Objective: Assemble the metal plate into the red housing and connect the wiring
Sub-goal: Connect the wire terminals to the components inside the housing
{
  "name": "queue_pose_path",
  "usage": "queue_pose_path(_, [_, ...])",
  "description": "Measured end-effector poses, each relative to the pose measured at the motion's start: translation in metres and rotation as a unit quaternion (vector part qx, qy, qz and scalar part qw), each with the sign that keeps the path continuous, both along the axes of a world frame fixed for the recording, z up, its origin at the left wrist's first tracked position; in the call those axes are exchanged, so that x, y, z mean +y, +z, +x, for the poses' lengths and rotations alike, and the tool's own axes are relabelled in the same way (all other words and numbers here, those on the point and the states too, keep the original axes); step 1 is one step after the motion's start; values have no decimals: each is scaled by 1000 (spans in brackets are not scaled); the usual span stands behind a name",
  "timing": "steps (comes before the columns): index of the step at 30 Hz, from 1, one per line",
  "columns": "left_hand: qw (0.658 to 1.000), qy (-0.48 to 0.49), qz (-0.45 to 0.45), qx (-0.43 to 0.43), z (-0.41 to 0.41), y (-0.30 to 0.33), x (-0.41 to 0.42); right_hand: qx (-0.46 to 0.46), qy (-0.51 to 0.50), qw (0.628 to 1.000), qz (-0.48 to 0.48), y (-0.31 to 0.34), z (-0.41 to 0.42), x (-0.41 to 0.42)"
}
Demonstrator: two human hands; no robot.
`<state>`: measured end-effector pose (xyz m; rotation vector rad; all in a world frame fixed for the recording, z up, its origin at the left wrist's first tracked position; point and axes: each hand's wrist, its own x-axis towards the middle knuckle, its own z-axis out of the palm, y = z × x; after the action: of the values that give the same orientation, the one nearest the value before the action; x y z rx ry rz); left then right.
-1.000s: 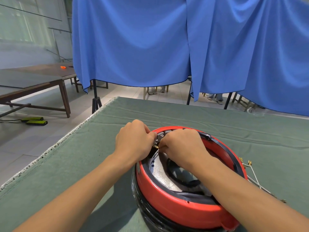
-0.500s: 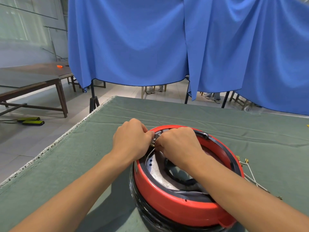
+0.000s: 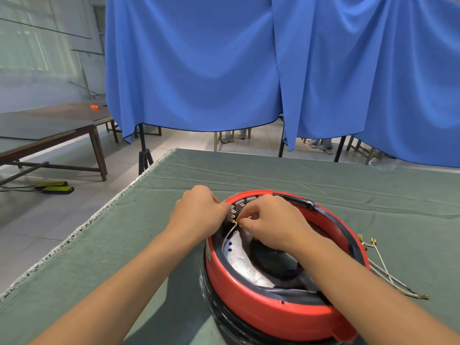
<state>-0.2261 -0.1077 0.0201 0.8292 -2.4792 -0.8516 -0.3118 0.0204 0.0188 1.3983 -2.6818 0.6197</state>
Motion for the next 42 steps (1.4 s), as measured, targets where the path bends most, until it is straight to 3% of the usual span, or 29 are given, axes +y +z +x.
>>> queue_pose_path(6, [997, 27, -79, 1, 3, -4, 7, -60, -22, 998, 1, -2, 3, -6])
queue_pose_path(11, [997, 29, -72, 23, 6, -4, 10, -197, -56, 978, -31, -1, -2, -15])
queue_pose_path(16, [996, 26, -79, 34, 6, -6, 11, -261, -83, 958, -84, -7, -5, -22])
queue_pose_path(27, [995, 23, -96, 30, 4, -6, 11, -257, -68, 961, -79, -12, -12, -22])
queue_pose_path(33, [994, -3, -100, -45, 1, -14, 17, -232, -46, 969, -76, -3, -10, -16])
queue_pose_path(37, [995, -5, -86, -48, 3, -11, 15, -181, -17, 981, -63, 3, 2, -6])
queue_pose_path(42, [994, -16, -93, -62, 1, -9, 14, -125, -69, 980, -137, 27, -7, 30])
